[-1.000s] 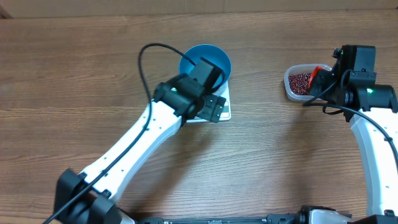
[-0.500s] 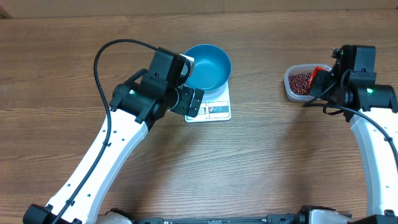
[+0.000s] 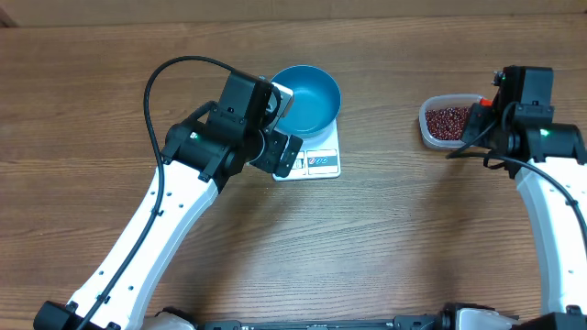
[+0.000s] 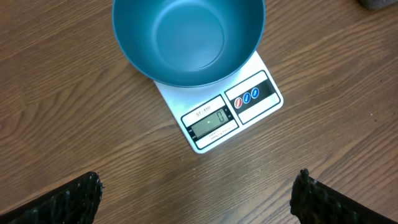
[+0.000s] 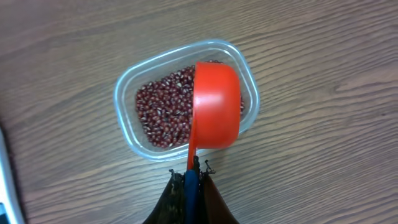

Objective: Scoop item into bowl and weigh 150g on scale
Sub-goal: 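Lower the red scoop into the bean tub with the right gripper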

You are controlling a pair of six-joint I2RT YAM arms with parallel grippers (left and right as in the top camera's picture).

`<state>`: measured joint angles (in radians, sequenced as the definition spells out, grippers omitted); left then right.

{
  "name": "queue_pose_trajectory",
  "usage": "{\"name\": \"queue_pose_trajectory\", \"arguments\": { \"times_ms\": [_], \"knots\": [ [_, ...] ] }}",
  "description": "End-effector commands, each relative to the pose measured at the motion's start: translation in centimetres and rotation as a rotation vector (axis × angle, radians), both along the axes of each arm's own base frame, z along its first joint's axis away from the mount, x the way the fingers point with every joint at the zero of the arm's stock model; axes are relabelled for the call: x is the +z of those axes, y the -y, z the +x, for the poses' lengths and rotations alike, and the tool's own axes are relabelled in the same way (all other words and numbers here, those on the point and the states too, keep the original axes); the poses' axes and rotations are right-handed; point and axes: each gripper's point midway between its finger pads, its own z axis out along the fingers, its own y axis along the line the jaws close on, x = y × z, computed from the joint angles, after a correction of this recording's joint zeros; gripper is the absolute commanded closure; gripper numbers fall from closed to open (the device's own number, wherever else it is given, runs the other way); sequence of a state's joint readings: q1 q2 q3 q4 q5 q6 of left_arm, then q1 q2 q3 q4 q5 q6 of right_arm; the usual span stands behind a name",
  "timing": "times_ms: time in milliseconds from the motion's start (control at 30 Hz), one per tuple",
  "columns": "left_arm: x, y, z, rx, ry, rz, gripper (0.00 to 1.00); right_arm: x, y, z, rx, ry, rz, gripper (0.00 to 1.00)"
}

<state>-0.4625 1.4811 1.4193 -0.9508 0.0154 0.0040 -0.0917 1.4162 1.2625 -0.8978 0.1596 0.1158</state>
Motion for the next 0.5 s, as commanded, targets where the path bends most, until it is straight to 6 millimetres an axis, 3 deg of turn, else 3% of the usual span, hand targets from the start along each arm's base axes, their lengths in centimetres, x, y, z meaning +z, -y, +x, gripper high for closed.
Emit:
{"name": "queue_pose_trajectory", "arguments": {
  "times_ms": [0, 233, 467],
  "knots": [
    [0.8, 0.1, 0.2, -0.023, 0.024, -0.006, 0.0, -0.5, 0.8, 0.6, 0.011, -0.023, -0.043, 0.96],
    [0.8, 0.1, 0.2, -0.024, 0.024, -0.006, 0.0, -2.9, 0.7, 1.7, 0.02, -0.069, -0.032, 0.96],
    [0.8, 0.1, 0.2, -0.024, 0.024, -0.006, 0.0, -3.2, 0.8, 2.5, 0.023, -0.057, -0.035, 0.96]
  ]
}}
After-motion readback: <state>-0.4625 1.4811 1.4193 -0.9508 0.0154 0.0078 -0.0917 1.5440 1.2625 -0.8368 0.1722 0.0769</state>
